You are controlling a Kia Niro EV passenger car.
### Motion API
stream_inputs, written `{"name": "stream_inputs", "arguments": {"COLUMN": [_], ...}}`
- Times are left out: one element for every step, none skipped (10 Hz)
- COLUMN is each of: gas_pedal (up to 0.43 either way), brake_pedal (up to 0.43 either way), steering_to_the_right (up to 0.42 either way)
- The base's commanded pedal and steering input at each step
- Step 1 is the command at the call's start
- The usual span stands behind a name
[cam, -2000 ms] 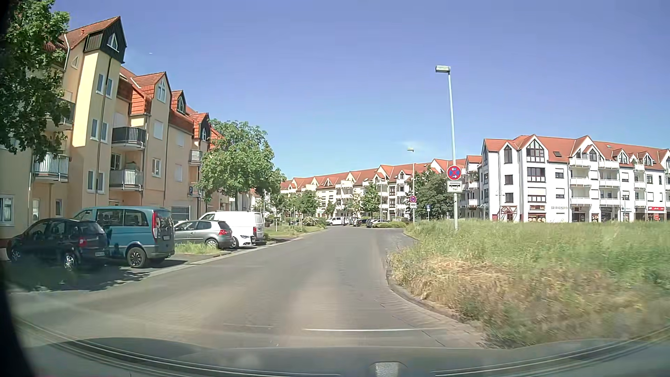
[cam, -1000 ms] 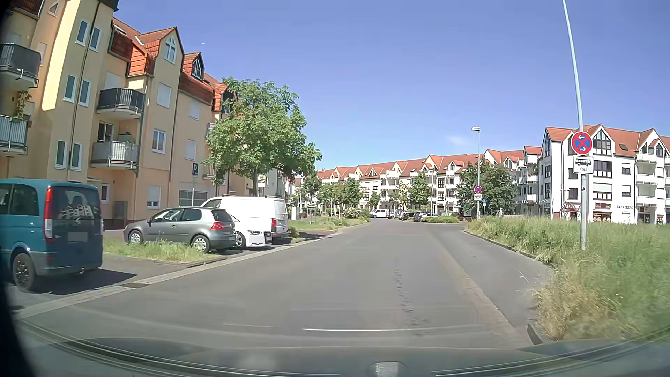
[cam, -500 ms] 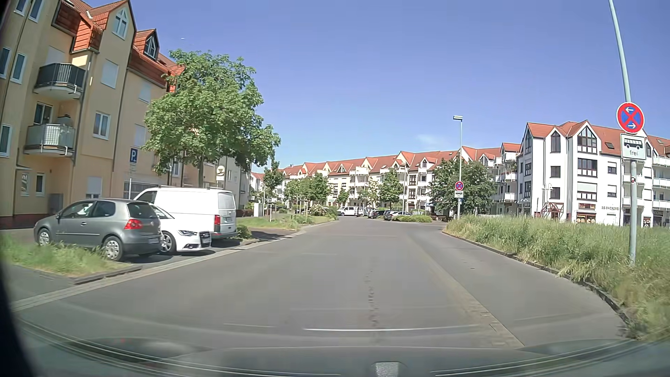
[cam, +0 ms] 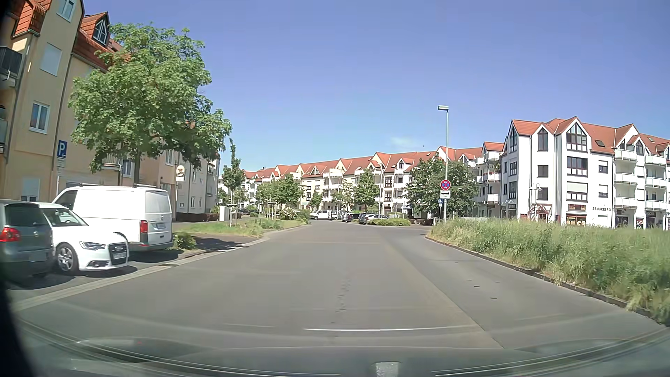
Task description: Follow the waypoints while adhering to traffic rules and regulations
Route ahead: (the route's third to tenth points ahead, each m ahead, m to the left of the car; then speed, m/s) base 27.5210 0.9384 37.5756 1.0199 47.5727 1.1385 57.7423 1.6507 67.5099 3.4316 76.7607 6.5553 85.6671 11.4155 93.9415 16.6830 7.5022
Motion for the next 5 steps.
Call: {"name": "stream_inputs", "arguments": {"gas_pedal": [0.098,0.098,0.098,0.098,0.087], "brake_pedal": [0.03,0.03,0.03,0.03,0.03], "steering_to_the_right": [0.039,0.032,0.024,0.018,0.013]}}
